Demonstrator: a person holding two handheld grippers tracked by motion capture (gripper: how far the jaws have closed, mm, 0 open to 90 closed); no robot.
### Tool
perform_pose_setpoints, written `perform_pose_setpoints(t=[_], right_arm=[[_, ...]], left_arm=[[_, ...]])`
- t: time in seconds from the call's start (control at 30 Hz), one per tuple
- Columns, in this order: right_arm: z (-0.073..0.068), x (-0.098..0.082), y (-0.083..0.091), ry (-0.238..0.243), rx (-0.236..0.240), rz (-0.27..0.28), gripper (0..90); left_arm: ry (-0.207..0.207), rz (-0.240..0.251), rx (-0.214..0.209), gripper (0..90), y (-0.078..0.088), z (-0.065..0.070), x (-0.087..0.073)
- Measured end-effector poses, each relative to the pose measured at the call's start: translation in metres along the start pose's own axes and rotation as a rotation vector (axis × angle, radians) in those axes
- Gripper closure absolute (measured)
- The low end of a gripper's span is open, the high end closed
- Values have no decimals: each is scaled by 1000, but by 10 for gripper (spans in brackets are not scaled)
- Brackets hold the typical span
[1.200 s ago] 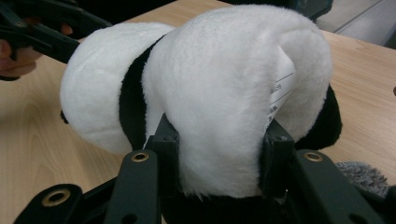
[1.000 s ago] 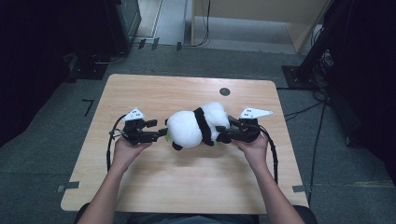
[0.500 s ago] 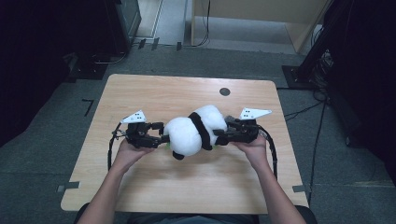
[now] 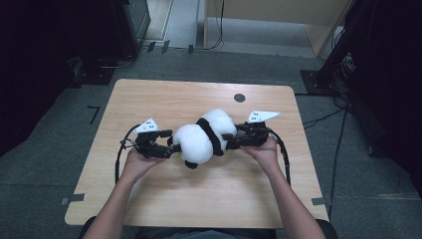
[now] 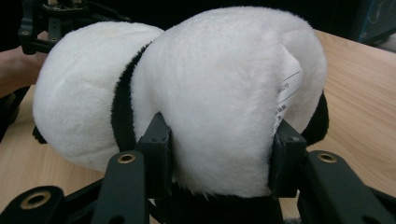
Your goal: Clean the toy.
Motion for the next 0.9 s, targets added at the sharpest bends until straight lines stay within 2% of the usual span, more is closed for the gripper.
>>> perform_pose_setpoints(t=[0.07,0.2,0.3,0.4,0.5,0.77,0.9], right_arm=[[4,1,-2,10,14,3,525],[6,3,-9,28,-5,-9,520],[7,3,-15,28,-19,-20,519],[8,2,-17,2,-25,-11,518],[8,3,-17,0,-37,-9,514],[6,0,-20,16,-81,-43,488],[11,-2,-18,2,-114,-70,418]], left_arm=[[-17,-9,9,175,-2,2,0],[-43,-42,18,174,-8,7,-3],[-39,-44,10,182,-9,7,-3],[-36,-24,-3,274,-6,8,-1],[-33,-24,-5,365,-6,9,-1],[-94,-74,68,574,-8,12,-1],[-93,-38,87,647,-2,12,3]])
Point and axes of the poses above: each handheld gripper's, and its own axes: y roughly backward along the jaws, x roughly out of its top, z roughly to its right, the point moved 3 cm from there along -y, roughly forward along the jaws, and after that the axes turned 7 degrees about z, right-handed, at the moved point
